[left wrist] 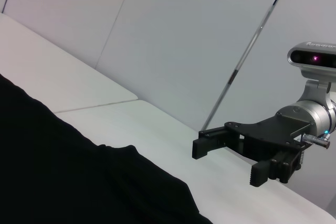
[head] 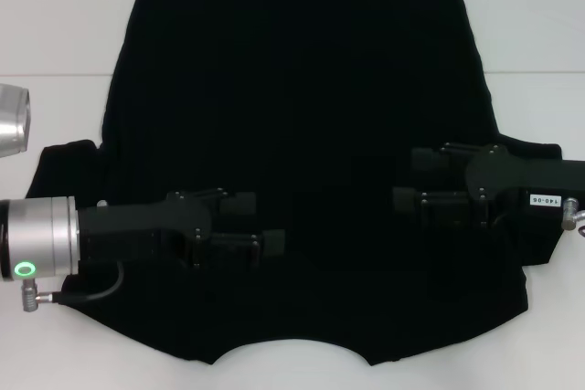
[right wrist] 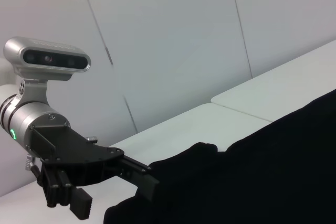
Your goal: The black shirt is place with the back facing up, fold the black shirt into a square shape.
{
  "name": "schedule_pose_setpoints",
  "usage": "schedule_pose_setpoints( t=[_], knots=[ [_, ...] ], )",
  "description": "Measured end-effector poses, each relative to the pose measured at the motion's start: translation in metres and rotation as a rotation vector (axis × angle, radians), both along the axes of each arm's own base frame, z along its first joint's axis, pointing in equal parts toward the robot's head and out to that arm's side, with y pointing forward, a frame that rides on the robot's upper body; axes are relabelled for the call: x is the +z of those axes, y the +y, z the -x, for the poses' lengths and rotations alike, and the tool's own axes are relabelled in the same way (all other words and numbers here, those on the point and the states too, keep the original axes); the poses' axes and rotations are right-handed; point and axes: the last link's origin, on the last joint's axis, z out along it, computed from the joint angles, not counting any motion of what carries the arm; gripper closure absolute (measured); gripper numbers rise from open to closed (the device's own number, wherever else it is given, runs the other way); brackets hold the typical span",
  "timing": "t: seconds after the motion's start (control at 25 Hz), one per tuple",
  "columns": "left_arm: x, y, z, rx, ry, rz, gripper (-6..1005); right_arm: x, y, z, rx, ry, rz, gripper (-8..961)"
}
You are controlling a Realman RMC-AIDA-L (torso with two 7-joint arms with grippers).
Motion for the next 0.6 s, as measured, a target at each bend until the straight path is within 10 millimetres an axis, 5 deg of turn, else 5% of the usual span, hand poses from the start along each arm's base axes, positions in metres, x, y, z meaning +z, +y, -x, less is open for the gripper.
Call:
schedule_pose_setpoints(
  t=[0.6],
  knots=[
    [0.010, 0.005, 0.008, 0.092, -0.020, -0.019, 76, 0.000, 0.001, 0.001, 0.000, 0.002, -0.006, 69]
  ],
)
